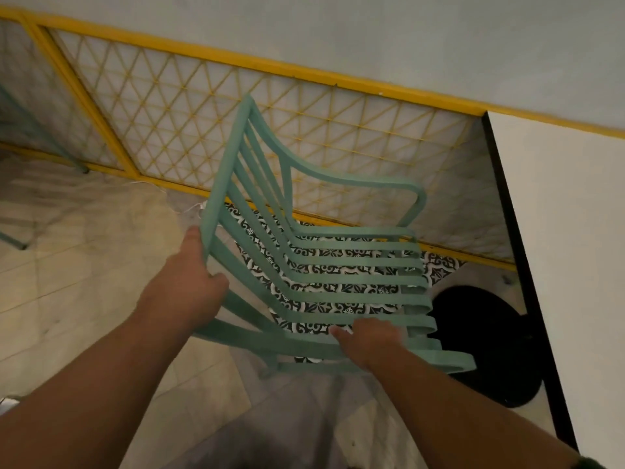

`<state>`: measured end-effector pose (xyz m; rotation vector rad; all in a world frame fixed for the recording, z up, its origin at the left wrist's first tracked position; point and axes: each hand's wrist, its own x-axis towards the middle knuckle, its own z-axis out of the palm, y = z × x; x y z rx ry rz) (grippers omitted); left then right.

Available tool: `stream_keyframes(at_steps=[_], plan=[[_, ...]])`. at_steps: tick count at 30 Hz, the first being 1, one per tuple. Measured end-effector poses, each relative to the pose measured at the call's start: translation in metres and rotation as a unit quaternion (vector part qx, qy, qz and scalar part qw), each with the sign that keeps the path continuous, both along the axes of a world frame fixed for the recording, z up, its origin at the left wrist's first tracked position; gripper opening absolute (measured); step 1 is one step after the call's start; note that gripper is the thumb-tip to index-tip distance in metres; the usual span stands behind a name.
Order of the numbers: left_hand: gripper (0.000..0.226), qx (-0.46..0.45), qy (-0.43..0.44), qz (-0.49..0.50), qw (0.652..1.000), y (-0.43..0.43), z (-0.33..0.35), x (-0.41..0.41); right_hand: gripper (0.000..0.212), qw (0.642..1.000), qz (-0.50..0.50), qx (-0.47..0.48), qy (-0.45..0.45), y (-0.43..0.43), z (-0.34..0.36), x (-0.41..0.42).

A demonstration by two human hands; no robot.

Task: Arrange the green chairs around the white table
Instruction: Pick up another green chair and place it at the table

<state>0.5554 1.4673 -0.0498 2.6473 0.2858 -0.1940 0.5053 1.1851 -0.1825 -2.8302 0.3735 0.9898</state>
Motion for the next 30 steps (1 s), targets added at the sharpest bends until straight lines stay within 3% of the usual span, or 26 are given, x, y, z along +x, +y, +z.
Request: stream_keyframes(at_steps=[3,5,9,30], plan=[[0.079,0.043,0.015,-0.005,0.999,0.001,-0.005,-0.006,0.094,0.995,0.025,0.05,0.088,-0.006,-0.01,0.002],[0.076,0.044,0.006,-0.008,0.999,-0.001,-0.004,0.001,0.08,0.99,0.045,0.058,0.124,-0.008,-0.018,-0.007],[0.074,0.035,0.006,-0.019,0.999,-0.003,-0.002,0.01,0.065,0.993,0.067,0.034,0.085,-0.004,-0.018,-0.014],[0.074,0.074,0.023,-0.068,0.995,-0.012,0.005,0.074,0.065,0.993,0.025,0.04,0.109,0.007,-0.012,0.022]])
